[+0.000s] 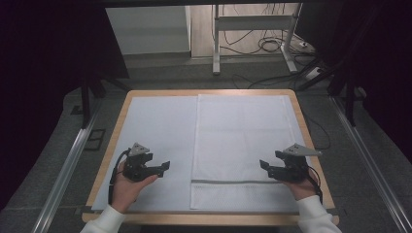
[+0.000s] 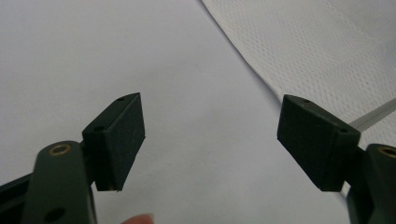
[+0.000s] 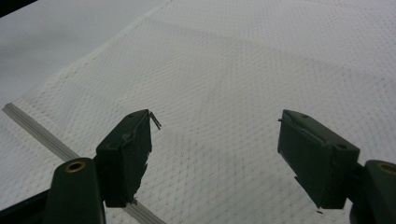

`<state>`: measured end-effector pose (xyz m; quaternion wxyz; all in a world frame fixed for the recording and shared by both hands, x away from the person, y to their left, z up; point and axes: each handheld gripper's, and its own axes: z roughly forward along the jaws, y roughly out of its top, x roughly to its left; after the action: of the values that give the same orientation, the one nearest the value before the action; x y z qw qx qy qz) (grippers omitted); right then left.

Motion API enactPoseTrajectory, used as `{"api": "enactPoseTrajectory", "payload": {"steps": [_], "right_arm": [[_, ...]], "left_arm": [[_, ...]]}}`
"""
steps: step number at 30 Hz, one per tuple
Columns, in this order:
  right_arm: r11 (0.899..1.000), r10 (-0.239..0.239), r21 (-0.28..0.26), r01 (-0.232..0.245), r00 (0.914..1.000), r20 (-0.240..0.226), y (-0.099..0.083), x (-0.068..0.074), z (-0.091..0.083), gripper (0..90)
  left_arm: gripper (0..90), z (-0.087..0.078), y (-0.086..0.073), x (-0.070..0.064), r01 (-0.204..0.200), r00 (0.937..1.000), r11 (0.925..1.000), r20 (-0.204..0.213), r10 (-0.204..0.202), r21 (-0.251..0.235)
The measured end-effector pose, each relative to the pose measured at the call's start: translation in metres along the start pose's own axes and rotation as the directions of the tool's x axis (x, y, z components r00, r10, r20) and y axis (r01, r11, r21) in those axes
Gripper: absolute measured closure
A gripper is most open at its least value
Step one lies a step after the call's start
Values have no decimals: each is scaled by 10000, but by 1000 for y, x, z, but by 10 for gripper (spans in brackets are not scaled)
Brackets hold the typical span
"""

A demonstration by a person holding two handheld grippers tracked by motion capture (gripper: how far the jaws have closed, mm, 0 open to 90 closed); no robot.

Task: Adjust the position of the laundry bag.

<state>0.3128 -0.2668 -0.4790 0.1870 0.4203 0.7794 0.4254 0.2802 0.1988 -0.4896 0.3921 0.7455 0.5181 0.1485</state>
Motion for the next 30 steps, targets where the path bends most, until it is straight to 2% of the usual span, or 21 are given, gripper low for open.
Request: {"api": "enactPoseTrajectory", "payload": {"steps": [4, 10, 13, 17, 23, 30], "right_arm": [[9999, -87, 78, 87, 10000, -31, 0, 1, 1, 256], [9996, -247, 132, 246, 9997, 39, -1, 3, 2, 257], [9994, -335, 126, 335, 9994, 14, -1, 1, 1, 257], [9994, -321, 159, 320, 9995, 58, -2, 0, 1, 254], [9993, -349, 132, 347, 9993, 123, -2, 0, 1, 245], [9994, -327, 91, 325, 9993, 190, -2, -1, 0, 243]], "left_arm": [[255, 4, 2, -5, 108, 9999, 9999, -65, -108, 94], [254, 14, 5, -20, -67, 9997, 9992, 229, 58, 395], [258, 16, 8, -27, -34, 9995, 9989, 322, 19, 462], [257, 18, 8, -31, -65, 9991, 9984, 424, 40, 569], [235, 31, 11, -40, -238, 9979, 9957, 624, 182, 894], [237, 40, 15, -45, -125, 9967, 9952, 808, 46, 973]]}}
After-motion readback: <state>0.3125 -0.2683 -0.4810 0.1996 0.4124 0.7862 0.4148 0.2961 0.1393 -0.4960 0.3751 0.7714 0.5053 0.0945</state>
